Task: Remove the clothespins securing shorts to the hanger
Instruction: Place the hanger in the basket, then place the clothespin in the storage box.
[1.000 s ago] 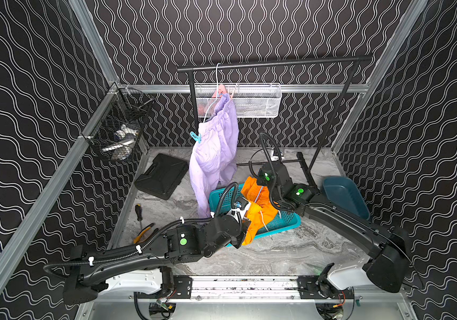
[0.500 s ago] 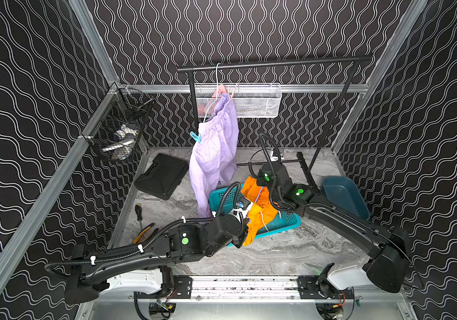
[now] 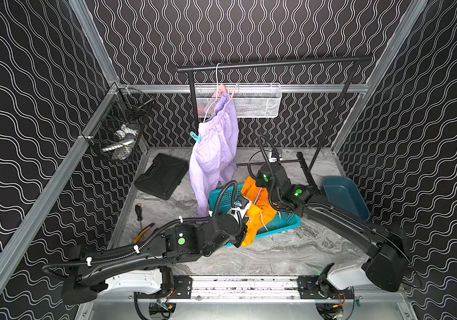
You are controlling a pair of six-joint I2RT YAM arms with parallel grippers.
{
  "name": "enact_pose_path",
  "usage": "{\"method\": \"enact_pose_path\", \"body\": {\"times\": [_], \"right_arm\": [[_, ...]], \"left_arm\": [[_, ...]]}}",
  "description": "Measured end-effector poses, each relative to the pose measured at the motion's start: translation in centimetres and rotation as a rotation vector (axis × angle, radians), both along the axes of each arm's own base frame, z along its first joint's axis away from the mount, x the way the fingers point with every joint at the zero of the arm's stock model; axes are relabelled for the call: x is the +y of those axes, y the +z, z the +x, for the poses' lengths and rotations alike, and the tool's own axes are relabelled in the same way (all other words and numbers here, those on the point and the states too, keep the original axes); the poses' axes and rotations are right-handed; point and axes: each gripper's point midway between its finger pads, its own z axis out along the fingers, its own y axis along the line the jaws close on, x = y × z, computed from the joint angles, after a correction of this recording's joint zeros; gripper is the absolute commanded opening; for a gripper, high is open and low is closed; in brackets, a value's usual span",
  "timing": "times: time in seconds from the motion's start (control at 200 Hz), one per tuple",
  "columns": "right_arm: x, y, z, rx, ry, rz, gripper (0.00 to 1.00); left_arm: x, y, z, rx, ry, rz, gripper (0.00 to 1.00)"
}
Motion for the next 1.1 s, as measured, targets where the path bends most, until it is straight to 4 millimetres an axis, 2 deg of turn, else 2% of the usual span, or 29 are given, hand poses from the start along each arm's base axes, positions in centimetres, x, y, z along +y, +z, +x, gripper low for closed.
{"method": "enact_pose_path", "body": {"times": [0.12,0.195,0.32,0.43,0.615,0.716,0.886,0.956,1.101], "right_arm": [[0.4,-0.4,0.3,0.005,0.0,-0.006,0.0],[0.8,-0.8,0.8,0.011,0.001,-0.012,0.13],[2.4,-1.5,1.6,0.041,0.034,-0.017,0.22],[4.0,-2.0,2.4,0.072,0.072,-0.021,0.41],[5.5,-3.1,2.1,0.135,0.135,-0.022,0.58],[5.3,-3.1,1.2,0.163,0.164,-0.023,0.67],[3.8,-0.7,-0.3,0.153,0.194,-0.028,0.77],[3.0,-0.3,-0.6,0.159,0.205,-0.037,0.8],[0.8,-0.7,-1.1,0.208,0.213,-0.042,0.81]], "left_arm": [[0.5,0.7,0.1,-0.014,0.013,-0.005,0.16],[0.8,1.1,0.1,-0.021,0.021,-0.007,0.16],[1.7,2.2,0.2,-0.045,0.034,-0.012,0.16],[2.4,2.9,0.2,-0.059,0.049,-0.027,0.17],[3.0,2.6,0.1,-0.054,0.056,-0.012,0.17],[3.1,2.4,0.0,-0.05,0.057,-0.01,0.17],[3.1,2.2,0.0,-0.048,0.057,-0.005,0.18],[2.9,2.0,0.1,-0.046,0.056,0.0,0.18],[2.7,1.8,0.2,-0.045,0.056,0.005,0.18]]}}
